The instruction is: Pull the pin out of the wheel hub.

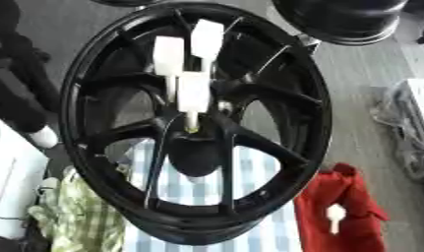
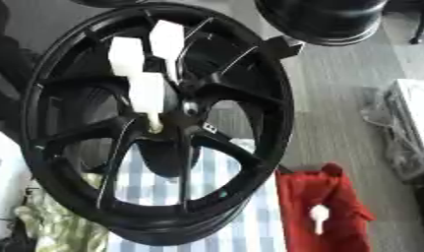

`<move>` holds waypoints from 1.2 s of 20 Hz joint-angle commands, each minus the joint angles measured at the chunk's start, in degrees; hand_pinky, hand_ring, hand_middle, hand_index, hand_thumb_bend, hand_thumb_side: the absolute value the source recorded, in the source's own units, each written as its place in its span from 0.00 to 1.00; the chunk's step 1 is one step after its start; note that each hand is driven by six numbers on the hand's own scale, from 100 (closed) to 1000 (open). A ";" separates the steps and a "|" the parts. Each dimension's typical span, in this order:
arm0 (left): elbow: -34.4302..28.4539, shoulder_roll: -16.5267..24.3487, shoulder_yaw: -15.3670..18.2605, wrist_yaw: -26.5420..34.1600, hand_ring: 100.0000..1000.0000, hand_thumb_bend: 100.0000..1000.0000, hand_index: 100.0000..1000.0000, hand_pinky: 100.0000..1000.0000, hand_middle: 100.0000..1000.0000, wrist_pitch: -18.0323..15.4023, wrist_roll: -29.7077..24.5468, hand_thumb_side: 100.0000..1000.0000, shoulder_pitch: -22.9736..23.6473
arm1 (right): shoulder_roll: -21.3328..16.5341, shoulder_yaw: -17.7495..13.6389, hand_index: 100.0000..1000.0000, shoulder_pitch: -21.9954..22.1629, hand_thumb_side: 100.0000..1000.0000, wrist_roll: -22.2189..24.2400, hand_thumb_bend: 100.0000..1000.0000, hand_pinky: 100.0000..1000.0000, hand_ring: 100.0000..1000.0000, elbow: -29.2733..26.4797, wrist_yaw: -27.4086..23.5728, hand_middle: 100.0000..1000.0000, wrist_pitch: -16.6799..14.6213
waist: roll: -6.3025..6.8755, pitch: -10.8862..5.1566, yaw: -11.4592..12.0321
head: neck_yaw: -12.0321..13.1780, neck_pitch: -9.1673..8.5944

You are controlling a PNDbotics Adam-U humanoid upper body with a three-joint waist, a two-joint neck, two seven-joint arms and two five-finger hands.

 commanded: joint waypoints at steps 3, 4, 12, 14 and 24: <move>-1.16 1.73 0.48 0.14 0.83 0.00 0.75 0.71 0.74 -0.08 0.18 0.85 -0.43 | -1.22 -1.67 0.83 -2.00 0.32 -2.84 0.42 0.88 0.82 0.74 -1.26 0.84 -0.65 | 0.04 -0.80 0.03 | -0.32 -0.14; -1.21 1.58 0.44 0.15 0.83 0.00 0.75 0.71 0.74 -0.09 0.14 0.85 -0.51 | -1.13 -1.66 0.80 -2.86 0.31 -3.81 0.34 0.88 0.80 0.49 -2.22 0.82 -0.48 | 0.04 -0.85 0.10 | -0.40 -0.16; -2.39 -0.43 -0.18 0.36 0.83 0.00 0.76 0.71 0.74 -0.50 -0.47 0.84 -2.00 | 4.49 0.25 0.76 -11.71 0.21 -11.71 0.15 0.91 0.77 -3.78 -10.10 0.79 -2.18 | 0.31 -1.24 1.38 | -1.46 -0.25; -2.76 -1.15 -0.22 0.45 0.83 0.00 0.76 0.72 0.74 -0.68 -0.55 0.84 -2.56 | 6.05 1.60 0.76 -14.97 0.22 -13.73 0.16 0.91 0.76 -2.40 -12.13 0.78 -3.10 | 0.36 -1.10 1.63 | -1.53 -0.44; -4.17 -4.82 -0.29 0.75 0.84 0.01 0.76 0.72 0.75 -1.36 -1.02 0.84 -4.71 | 11.82 7.11 0.76 -22.51 0.26 -23.91 0.18 0.91 0.77 5.40 -22.30 0.79 -7.86 | 0.50 0.06 2.65 | -1.93 -1.85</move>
